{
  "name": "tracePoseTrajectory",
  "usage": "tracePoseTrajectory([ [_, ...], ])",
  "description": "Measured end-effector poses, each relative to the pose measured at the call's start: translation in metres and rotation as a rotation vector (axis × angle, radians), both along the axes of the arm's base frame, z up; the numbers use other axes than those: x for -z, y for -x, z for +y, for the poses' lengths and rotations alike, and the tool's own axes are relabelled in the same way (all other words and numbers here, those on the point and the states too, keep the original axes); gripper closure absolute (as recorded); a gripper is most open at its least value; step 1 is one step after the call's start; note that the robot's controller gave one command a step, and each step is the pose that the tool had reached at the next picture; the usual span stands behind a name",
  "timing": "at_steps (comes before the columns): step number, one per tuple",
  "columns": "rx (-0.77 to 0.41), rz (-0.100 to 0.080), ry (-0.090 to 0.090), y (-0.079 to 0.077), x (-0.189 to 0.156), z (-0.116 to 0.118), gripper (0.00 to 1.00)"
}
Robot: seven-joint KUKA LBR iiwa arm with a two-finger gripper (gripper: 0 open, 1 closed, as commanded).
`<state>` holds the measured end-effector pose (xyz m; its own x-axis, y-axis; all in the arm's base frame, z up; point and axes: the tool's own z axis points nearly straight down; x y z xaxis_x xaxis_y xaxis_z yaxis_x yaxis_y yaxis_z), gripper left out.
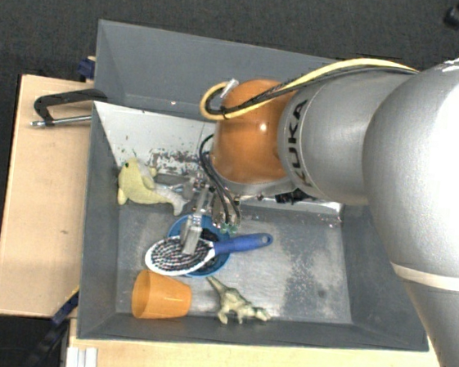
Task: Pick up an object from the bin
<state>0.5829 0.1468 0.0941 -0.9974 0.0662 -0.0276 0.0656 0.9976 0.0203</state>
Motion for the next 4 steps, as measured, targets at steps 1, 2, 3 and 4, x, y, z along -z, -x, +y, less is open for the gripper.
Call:
tracePoseTrajectory([
  [1,0.011,0.003,0.003,-0.0005,0.0023,-0.0046,0.0],
  [2,-0.012,-0.001,0.001,-0.0011,0.0012,-0.0051,0.0],
  [3,-0.085,-0.003,0.002,-0.0011,0.0013,-0.0042,0.0],
  [4,-0.15,-0.005,0.004,-0.0014,0.0019,-0.0041,0.0],
])
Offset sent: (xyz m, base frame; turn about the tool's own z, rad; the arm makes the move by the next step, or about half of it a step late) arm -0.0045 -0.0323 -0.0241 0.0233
